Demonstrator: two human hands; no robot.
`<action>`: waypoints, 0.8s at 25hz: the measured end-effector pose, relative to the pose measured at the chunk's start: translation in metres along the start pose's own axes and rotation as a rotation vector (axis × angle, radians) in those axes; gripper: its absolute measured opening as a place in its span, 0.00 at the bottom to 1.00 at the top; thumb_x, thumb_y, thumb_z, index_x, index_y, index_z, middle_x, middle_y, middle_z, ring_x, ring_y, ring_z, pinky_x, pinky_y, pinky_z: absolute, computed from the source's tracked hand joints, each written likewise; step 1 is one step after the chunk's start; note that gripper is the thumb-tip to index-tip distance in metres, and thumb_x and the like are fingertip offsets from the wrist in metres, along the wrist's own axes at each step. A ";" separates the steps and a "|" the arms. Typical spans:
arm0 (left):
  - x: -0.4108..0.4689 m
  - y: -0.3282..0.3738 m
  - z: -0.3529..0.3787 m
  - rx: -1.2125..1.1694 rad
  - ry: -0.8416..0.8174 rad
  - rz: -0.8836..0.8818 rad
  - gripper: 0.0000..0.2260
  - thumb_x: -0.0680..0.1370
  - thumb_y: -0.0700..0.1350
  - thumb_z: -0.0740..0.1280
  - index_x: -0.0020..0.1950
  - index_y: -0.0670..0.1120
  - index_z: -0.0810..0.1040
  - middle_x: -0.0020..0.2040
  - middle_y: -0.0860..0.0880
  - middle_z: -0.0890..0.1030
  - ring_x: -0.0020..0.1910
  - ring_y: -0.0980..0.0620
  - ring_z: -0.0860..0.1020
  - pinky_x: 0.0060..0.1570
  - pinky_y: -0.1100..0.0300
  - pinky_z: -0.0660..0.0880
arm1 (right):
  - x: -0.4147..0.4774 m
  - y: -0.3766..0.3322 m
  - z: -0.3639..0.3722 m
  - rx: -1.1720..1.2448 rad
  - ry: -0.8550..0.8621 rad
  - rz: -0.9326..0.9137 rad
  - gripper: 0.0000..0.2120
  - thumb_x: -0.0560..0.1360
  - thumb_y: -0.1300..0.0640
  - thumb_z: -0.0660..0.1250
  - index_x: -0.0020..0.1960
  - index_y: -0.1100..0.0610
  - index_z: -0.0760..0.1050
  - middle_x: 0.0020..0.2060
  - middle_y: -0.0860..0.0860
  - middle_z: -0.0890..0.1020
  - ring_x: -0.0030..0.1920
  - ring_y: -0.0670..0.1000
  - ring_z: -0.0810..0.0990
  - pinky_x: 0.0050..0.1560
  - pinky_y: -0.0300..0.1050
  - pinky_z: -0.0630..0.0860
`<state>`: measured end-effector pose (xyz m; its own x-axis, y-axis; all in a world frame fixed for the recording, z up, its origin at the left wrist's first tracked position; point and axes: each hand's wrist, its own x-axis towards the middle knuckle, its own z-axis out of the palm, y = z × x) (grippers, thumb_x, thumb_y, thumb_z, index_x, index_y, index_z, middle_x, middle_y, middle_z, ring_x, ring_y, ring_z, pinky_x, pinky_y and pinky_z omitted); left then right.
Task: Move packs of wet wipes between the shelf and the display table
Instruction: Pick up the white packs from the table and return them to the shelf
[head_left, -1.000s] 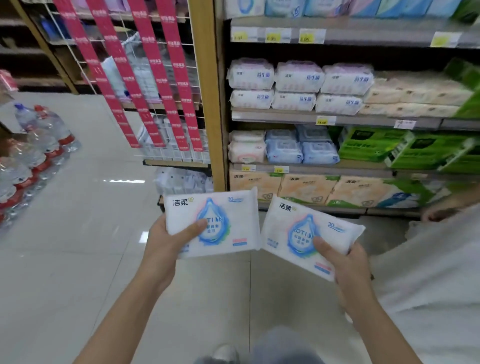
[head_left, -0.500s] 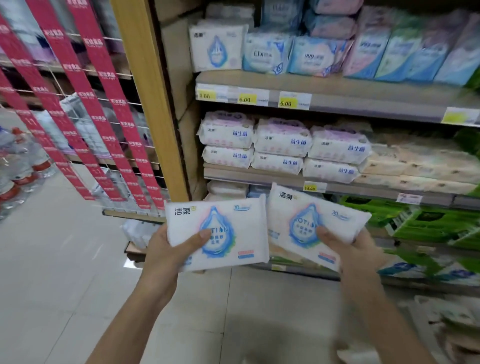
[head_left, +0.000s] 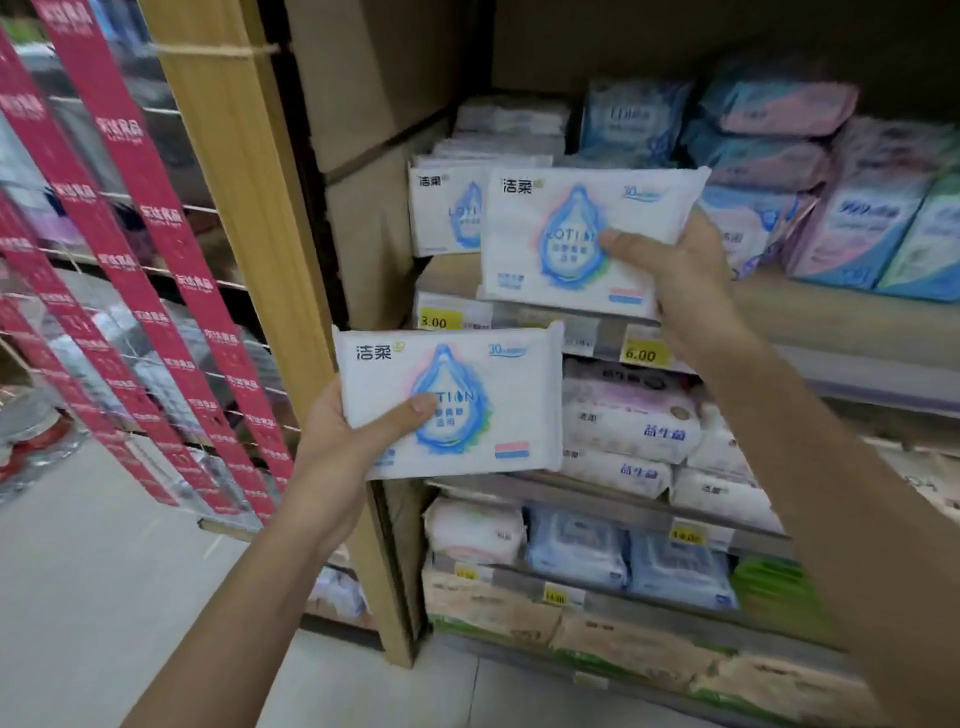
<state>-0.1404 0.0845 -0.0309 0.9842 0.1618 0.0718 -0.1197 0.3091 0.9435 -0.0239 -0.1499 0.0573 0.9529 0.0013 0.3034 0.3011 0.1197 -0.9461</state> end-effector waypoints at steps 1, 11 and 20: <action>0.020 0.007 0.005 0.011 -0.015 0.020 0.21 0.67 0.40 0.72 0.60 0.42 0.77 0.55 0.45 0.84 0.52 0.45 0.83 0.46 0.54 0.82 | 0.021 0.002 0.007 -0.004 -0.019 0.014 0.12 0.73 0.68 0.67 0.53 0.56 0.75 0.46 0.48 0.85 0.47 0.51 0.85 0.49 0.51 0.82; 0.122 0.019 0.031 0.025 -0.003 0.088 0.23 0.67 0.38 0.72 0.62 0.39 0.75 0.54 0.45 0.84 0.52 0.47 0.83 0.44 0.57 0.81 | 0.131 0.046 0.045 -0.121 -0.309 0.195 0.16 0.72 0.69 0.67 0.59 0.61 0.76 0.55 0.56 0.83 0.55 0.56 0.83 0.60 0.58 0.77; 0.161 0.025 0.059 0.066 0.060 0.178 0.22 0.69 0.37 0.73 0.62 0.40 0.75 0.55 0.45 0.84 0.53 0.46 0.83 0.50 0.52 0.81 | 0.141 0.002 0.023 -0.486 -0.141 -0.005 0.05 0.76 0.56 0.65 0.50 0.54 0.76 0.44 0.49 0.80 0.45 0.47 0.77 0.50 0.44 0.75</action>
<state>0.0224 0.0629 0.0229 0.9384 0.2649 0.2219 -0.2805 0.2091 0.9368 0.1099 -0.1272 0.1009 0.9469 0.1405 0.2891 0.3207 -0.3558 -0.8778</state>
